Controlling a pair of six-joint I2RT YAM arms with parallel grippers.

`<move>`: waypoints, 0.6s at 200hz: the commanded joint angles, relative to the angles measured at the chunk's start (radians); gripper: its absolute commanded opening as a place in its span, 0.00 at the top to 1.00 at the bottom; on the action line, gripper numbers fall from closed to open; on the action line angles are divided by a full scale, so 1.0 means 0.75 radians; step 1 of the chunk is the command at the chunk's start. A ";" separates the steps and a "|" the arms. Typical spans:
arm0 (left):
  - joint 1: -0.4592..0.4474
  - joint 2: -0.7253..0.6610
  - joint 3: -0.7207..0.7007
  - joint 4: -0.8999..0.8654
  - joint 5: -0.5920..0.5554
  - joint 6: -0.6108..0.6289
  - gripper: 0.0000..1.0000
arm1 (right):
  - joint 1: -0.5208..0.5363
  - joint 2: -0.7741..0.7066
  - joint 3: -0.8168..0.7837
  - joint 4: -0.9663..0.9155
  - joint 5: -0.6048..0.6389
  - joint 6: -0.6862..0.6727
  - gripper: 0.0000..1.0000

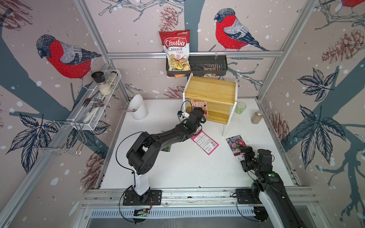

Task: Take the seed bag off the shelf
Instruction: Pick up the seed packet from the shelf.

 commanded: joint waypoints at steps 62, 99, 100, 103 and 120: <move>0.014 0.041 0.001 -0.055 0.166 -0.060 0.17 | -0.003 0.081 0.024 0.020 -0.001 -0.029 0.00; 0.014 0.003 -0.025 -0.094 0.199 -0.036 0.27 | -0.003 0.058 0.011 0.020 0.008 -0.009 0.00; 0.013 0.002 -0.025 -0.097 0.199 -0.035 0.27 | -0.003 0.057 0.010 0.021 0.008 -0.009 0.00; 0.014 -0.002 -0.026 -0.101 0.199 -0.032 0.28 | -0.003 0.053 0.008 0.021 0.010 -0.005 0.00; 0.015 -0.018 -0.026 -0.115 0.214 -0.006 0.34 | -0.003 0.030 -0.002 0.020 0.012 0.014 0.00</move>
